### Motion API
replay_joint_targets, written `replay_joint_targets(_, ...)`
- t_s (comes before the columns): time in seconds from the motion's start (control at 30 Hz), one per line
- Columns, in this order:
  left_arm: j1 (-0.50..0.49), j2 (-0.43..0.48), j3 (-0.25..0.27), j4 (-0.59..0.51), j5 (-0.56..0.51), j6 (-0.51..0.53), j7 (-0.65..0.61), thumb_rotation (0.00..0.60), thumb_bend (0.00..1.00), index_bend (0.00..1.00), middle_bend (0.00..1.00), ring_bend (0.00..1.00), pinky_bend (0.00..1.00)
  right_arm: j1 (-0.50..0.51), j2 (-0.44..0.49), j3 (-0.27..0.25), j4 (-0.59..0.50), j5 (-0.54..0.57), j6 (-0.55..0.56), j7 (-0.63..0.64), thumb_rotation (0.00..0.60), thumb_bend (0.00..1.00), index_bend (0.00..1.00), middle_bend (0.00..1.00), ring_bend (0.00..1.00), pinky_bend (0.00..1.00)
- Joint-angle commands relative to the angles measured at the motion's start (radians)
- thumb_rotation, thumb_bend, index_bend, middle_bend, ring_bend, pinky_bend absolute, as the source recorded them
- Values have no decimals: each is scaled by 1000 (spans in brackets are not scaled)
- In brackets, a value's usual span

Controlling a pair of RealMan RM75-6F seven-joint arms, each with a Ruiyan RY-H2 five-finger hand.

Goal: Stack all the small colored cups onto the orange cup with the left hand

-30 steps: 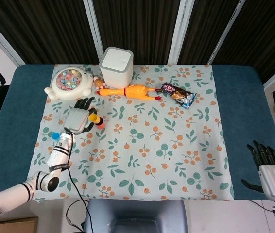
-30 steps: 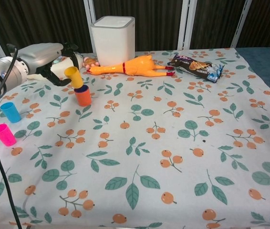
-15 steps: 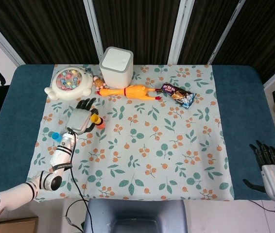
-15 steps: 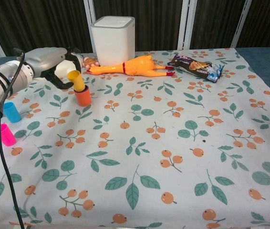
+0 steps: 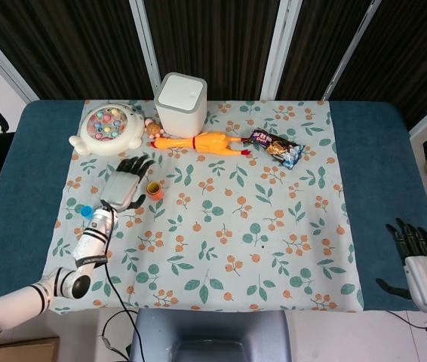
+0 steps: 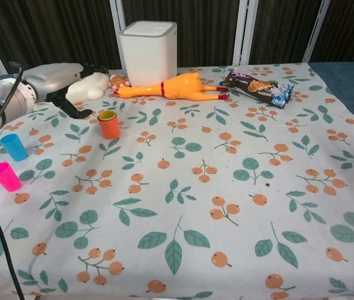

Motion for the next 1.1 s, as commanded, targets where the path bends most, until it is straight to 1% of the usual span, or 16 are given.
replay_joint_targets(0.03,47,69,17,-82,29,59,-11,600,363,1,0,0,114,0,1,-4,-2,-8,-2,1,600,224,0,0,0,0)
replay_joint_targets(0.07,64,88,27,-98,40,79,-13,600,363,13,0,0,115,0,2,-6,-2,-11,-1,2,600,224,0,0,0,0)
replay_joint_targets(0.2,91,113,43,-116,53,105,-17,600,364,90,0,0,118,0,2,-7,-1,-12,-1,3,600,224,0,0,0,0)
replay_joint_targets(0.23,113,128,57,-123,55,118,-23,600,363,135,0,0,118,0,1,-7,-1,-12,-2,2,600,224,0,0,0,0)
replay_joint_targets(0.27,144,149,82,-127,56,123,-38,600,361,161,0,0,119,1,0,-8,-1,-13,-5,0,600,224,0,0,0,0)
replay_joint_targets(0.3,185,168,124,-110,43,96,-70,600,359,172,0,0,119,4,-4,-12,-3,-19,-10,-8,600,224,0,0,0,0)
replay_joint_targets(0.4,214,164,152,-55,66,87,-132,600,358,189,0,0,119,2,-7,-17,-6,-29,-7,-15,600,224,0,0,0,0)
replay_joint_targets(0.5,229,148,168,-1,84,73,-180,600,356,204,0,0,118,1,-10,-16,-6,-30,-3,-18,600,224,0,0,0,0)
replay_joint_targets(0.7,238,108,176,91,116,69,-222,600,357,214,0,0,118,3,-12,-17,-5,-29,-8,-24,600,224,0,0,0,0)
replay_joint_targets(0.8,240,98,177,118,124,62,-235,600,357,250,0,0,119,2,-12,-15,-3,-25,-5,-24,600,224,0,0,0,0)
replay_joint_targets(1.1,250,77,177,176,143,42,-282,600,355,306,0,0,120,2,-12,-12,-3,-19,-6,-23,600,224,0,0,0,0)
